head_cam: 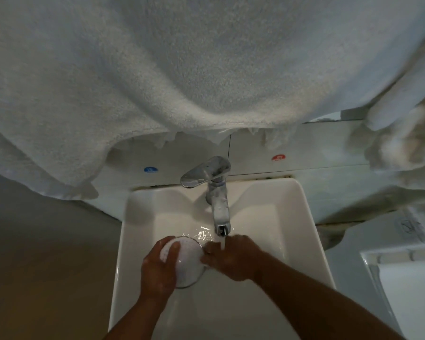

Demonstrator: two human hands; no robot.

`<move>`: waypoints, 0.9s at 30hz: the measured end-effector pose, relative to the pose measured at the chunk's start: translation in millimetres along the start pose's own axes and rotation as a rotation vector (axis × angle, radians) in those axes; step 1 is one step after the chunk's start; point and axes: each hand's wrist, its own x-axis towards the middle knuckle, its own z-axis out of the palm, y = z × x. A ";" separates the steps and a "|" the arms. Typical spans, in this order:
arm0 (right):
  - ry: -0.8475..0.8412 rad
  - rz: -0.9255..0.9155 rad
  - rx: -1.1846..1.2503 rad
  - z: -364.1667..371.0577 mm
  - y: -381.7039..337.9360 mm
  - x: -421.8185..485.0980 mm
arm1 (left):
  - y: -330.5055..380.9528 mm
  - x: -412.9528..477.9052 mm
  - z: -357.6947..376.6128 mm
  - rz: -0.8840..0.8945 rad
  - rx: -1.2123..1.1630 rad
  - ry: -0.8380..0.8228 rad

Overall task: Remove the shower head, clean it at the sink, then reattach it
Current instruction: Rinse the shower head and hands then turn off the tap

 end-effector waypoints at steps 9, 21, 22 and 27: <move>-0.006 0.591 0.706 -28.1 33.7 -63.4 | 24.8 -11.3 41.4 0.017 0.307 -0.055; 0.166 0.653 0.553 -33.8 44.4 -143.2 | 69.0 -12.2 88.1 -0.276 -0.115 -0.347; 0.160 0.650 0.574 -31.7 41.9 -141.4 | 63.4 -15.7 90.2 -0.364 -0.263 -0.314; 0.074 0.694 0.715 -15.1 24.6 -129.1 | 43.7 -47.4 85.8 -0.344 -0.469 -0.309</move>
